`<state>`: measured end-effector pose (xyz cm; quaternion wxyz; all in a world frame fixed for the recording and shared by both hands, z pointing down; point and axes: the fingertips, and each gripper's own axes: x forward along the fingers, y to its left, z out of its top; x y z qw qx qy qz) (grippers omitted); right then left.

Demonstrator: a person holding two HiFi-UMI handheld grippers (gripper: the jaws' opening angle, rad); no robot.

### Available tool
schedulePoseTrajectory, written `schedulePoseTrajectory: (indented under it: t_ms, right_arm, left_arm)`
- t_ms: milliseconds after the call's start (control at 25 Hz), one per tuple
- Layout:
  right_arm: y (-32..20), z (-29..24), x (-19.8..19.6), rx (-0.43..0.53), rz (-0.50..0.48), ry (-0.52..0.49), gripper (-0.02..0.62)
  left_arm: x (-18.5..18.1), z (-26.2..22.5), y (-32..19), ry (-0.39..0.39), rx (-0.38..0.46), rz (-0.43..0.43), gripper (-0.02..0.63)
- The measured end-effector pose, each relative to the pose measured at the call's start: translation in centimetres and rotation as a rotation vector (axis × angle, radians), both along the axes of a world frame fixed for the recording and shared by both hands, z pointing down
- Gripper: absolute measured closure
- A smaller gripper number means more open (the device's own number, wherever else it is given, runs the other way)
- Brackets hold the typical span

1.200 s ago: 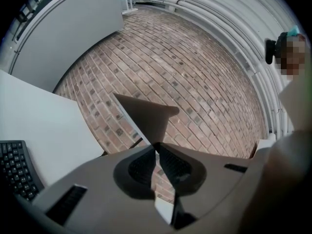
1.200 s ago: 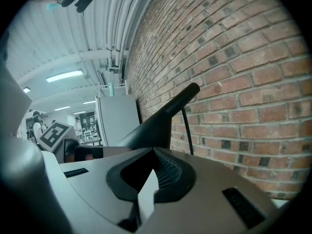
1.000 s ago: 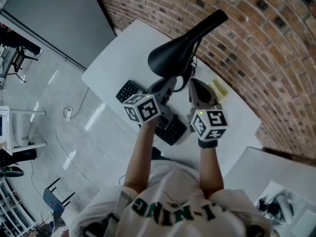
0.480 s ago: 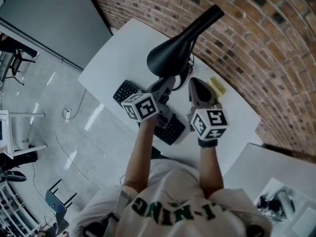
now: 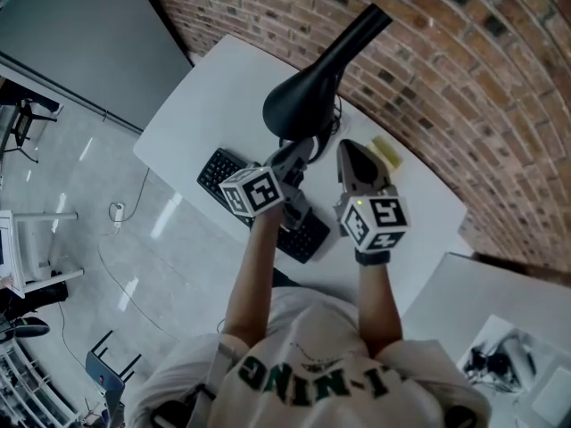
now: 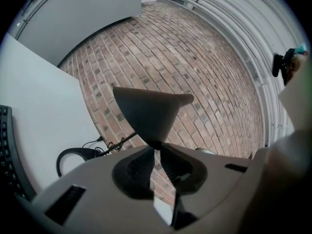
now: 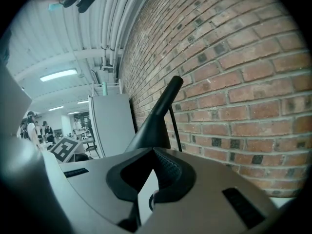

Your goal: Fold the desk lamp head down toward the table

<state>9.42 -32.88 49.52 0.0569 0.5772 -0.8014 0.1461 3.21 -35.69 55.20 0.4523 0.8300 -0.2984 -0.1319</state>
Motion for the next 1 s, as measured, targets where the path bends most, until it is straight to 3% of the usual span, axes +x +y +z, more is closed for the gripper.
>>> schedulePoseTrajectory:
  t_ms: [680,880,1000]
  right_arm:
    - [0.0,0.0,2.2,-0.006,0.055,0.009,0.597]
    - [0.0,-0.1,2.1,-0.002,0.053,0.002,0.597]
    - [0.2,-0.5,2.0,0.006,0.051,0.000,0.597]
  left_arm:
    - [2.1,0.9,-0.9,0.064,-0.011,0.042,0.571]
    - [2.2,0.9,-1.0,0.054,-0.006,0.039,0.568]
    - [2.0,1.7,-0.9,0.000,-0.001,0.035,0.565]
